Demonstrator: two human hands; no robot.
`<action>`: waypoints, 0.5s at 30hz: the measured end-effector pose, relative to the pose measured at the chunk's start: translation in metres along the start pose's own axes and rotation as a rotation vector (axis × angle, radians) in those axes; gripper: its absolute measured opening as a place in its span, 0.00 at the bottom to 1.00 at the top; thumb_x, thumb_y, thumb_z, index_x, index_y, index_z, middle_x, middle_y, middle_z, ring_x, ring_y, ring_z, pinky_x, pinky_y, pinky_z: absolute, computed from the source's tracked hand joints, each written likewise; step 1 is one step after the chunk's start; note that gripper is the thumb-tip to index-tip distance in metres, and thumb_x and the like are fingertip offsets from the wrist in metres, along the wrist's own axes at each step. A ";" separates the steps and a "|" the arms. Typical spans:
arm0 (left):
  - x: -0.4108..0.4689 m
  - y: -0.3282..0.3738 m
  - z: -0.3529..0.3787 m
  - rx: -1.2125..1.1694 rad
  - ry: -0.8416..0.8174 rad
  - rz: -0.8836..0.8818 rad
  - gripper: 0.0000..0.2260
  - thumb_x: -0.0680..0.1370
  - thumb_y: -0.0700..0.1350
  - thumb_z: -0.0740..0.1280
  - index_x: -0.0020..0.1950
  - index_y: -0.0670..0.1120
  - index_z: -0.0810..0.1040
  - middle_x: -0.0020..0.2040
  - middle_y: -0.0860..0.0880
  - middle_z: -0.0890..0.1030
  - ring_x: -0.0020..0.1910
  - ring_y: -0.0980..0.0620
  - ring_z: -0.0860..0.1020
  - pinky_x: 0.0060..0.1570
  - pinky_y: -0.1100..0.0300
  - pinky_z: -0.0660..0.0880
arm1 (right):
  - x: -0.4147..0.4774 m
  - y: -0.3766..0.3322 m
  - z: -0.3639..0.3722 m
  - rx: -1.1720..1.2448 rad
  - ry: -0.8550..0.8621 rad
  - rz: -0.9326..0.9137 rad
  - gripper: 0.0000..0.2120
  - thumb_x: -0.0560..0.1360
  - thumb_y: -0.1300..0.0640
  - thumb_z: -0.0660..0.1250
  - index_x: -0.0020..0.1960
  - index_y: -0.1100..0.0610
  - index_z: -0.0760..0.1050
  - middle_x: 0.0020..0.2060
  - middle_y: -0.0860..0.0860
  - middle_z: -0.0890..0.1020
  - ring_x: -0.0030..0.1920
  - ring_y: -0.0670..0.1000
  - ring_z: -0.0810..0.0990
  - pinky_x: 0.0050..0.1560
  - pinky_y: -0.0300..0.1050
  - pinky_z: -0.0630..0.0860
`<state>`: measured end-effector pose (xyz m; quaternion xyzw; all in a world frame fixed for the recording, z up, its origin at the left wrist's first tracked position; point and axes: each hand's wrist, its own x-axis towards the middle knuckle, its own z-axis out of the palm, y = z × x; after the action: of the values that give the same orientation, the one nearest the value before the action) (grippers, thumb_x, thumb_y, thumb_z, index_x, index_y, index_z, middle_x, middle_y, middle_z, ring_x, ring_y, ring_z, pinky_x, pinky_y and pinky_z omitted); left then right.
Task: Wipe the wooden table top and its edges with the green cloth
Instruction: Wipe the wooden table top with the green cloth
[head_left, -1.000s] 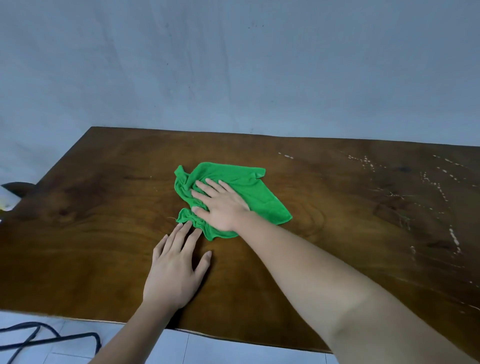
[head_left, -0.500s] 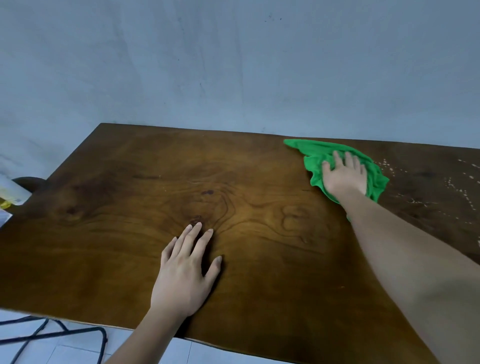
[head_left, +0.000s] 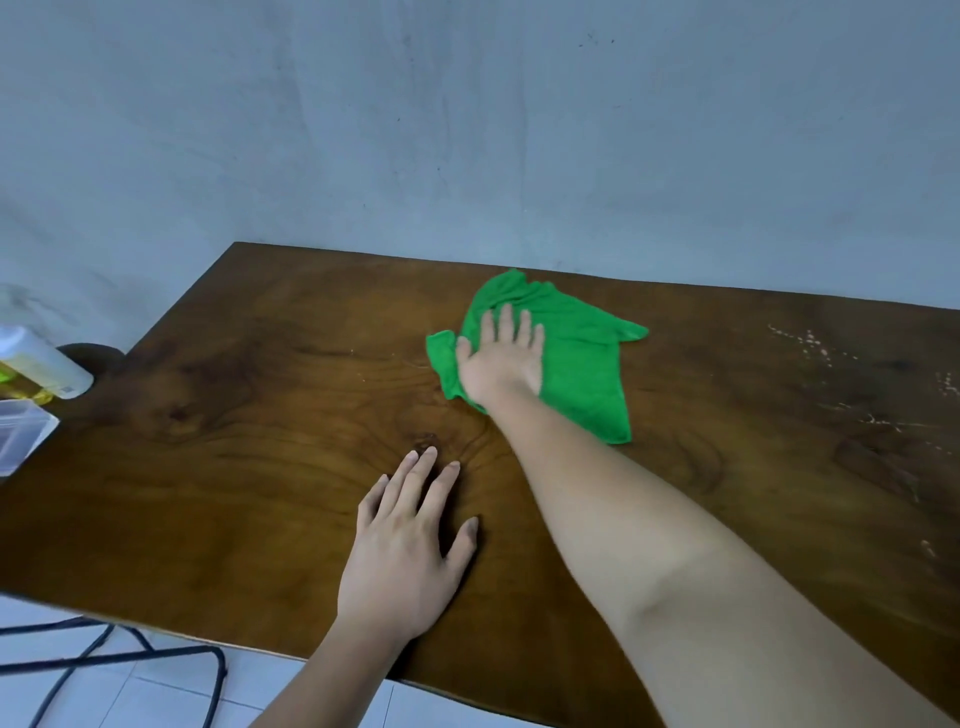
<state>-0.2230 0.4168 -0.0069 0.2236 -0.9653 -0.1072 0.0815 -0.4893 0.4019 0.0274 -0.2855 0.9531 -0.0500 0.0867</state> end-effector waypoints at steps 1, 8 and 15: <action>0.000 0.000 0.000 0.001 0.000 0.001 0.31 0.87 0.71 0.49 0.87 0.60 0.63 0.89 0.56 0.59 0.89 0.57 0.48 0.87 0.47 0.52 | -0.003 -0.018 0.004 -0.010 -0.004 -0.068 0.37 0.86 0.33 0.33 0.90 0.51 0.39 0.89 0.57 0.40 0.89 0.65 0.39 0.87 0.68 0.40; 0.001 -0.001 -0.001 0.008 -0.002 0.010 0.31 0.87 0.69 0.52 0.87 0.56 0.65 0.87 0.53 0.64 0.89 0.54 0.53 0.87 0.47 0.53 | -0.033 -0.093 0.024 -0.096 -0.137 -0.660 0.36 0.85 0.26 0.37 0.90 0.37 0.47 0.90 0.46 0.42 0.90 0.59 0.38 0.86 0.69 0.34; 0.001 0.000 0.000 0.018 -0.001 -0.001 0.30 0.87 0.71 0.50 0.87 0.60 0.63 0.88 0.56 0.60 0.89 0.57 0.49 0.86 0.46 0.54 | -0.011 -0.038 0.000 -0.045 -0.125 -0.629 0.35 0.86 0.26 0.42 0.89 0.36 0.47 0.90 0.46 0.45 0.90 0.53 0.43 0.89 0.61 0.40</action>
<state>-0.2236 0.4161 -0.0065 0.2246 -0.9662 -0.0985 0.0789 -0.4604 0.3764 0.0341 -0.5707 0.8117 -0.0358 0.1191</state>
